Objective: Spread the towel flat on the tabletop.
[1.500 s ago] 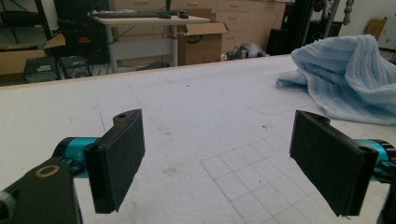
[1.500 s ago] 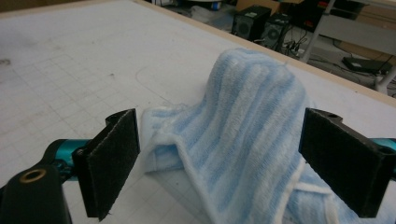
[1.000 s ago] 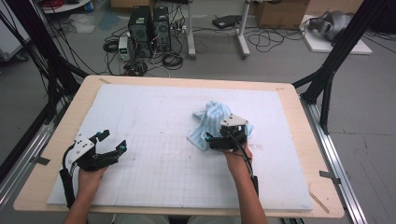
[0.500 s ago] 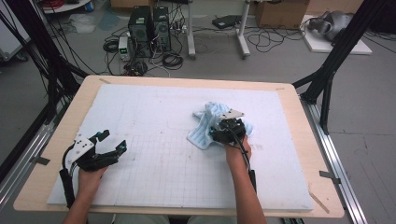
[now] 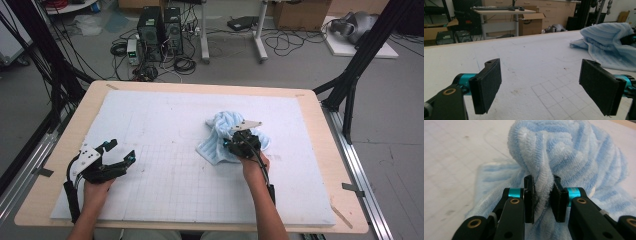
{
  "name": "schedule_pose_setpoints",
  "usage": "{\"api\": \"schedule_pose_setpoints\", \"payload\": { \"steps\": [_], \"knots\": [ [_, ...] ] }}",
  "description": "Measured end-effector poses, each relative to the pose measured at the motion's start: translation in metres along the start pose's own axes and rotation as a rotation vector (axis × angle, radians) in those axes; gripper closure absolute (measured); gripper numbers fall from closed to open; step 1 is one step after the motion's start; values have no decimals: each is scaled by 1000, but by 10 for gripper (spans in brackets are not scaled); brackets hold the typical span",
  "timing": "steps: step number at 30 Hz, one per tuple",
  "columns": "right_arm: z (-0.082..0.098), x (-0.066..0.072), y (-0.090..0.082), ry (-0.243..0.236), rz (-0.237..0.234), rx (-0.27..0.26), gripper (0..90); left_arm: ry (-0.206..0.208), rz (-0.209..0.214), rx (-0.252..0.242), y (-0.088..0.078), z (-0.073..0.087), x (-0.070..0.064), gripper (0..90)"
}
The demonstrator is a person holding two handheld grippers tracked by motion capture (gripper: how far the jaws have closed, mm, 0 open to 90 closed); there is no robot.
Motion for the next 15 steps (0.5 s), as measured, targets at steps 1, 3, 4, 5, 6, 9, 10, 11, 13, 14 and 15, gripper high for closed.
{"api": "schedule_pose_setpoints", "payload": {
  "steps": [1,3,4,5,6,9,10,11,13,14,15],
  "knots": [
    [-1,8,-4,-10,-29,-12,760,0,0,-1,0,0,0,185],
    [-2,12,-7,-15,-46,-21,760,-1,1,-1,0,0,0,185],
    [-3,17,-10,-18,-66,-36,761,-3,1,-2,0,0,0,186],
    [-3,21,-13,-19,-88,-49,761,-3,1,0,0,0,0,186],
    [-3,31,-17,-31,-125,-70,761,-3,1,1,0,0,0,185],
    [-2,41,-21,-44,-158,-88,761,-4,1,1,0,0,0,186],
    [-2,46,-22,-49,-177,-98,760,-6,-2,1,0,0,0,187],
    [-2,51,-24,-57,-191,-106,760,-6,-1,2,0,0,0,187],
    [-1,59,-26,-75,-207,-114,760,-5,-1,-1,0,0,0,188],
    [-2,64,-27,-81,-221,-117,760,-5,-1,-1,0,0,0,188],
    [-2,68,-28,-88,-225,-121,760,-7,-3,1,0,0,0,188]
  ]
}}
Point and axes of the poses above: each handheld gripper's, and its own axes: y roughly forward along the jaws, z roughly out of its underside, x roughly to its left, the point moved 5 cm from there along y, roughly forward along the jaws, and after that the axes turned 10 degrees about x, right-handed, at the moved point
